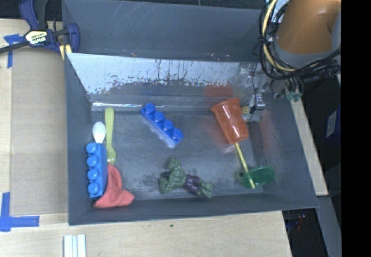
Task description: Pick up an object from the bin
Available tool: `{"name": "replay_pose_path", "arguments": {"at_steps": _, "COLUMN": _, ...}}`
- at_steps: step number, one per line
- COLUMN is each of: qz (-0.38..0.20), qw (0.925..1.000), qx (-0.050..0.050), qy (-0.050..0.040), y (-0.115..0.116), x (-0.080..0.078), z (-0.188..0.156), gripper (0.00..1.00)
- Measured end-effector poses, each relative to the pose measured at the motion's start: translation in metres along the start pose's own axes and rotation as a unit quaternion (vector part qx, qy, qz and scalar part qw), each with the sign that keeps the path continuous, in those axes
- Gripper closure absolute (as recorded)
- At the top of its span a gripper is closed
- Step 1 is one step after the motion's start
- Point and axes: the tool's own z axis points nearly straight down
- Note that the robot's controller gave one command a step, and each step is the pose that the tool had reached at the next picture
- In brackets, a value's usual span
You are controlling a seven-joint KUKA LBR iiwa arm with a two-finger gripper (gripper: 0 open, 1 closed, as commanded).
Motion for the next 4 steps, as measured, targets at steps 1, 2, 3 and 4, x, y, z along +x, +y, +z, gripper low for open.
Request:
{"name": "replay_pose_path", "arguments": {"at_steps": 1, "qz": -0.001, "qw": 1.0, "qx": 0.0, "qy": -0.0043, "y": 0.0, "x": -0.001, "z": -0.006, "gripper": 0.0}}
{"name": "replay_pose_path", "arguments": {"at_steps": 2, "qz": -0.02, "qw": 0.9997, "qx": 0.001, "qy": -0.0094, "y": -0.005, "x": 0.004, "z": 0.015, "gripper": 0.0}}
{"name": "replay_pose_path", "arguments": {"at_steps": 3, "qz": 0.072, "qw": 0.9973, "qx": 0.0, "qy": -0.0106, "y": -0.007, "x": 0.006, "z": 0.096, "gripper": 0.0}}
{"name": "replay_pose_path", "arguments": {"at_steps": 4, "qz": 0.214, "qw": 0.9768, "qx": -0.001, "qy": -0.0092, "y": -0.002, "x": 0.032, "z": 0.11, "gripper": 0.0}}
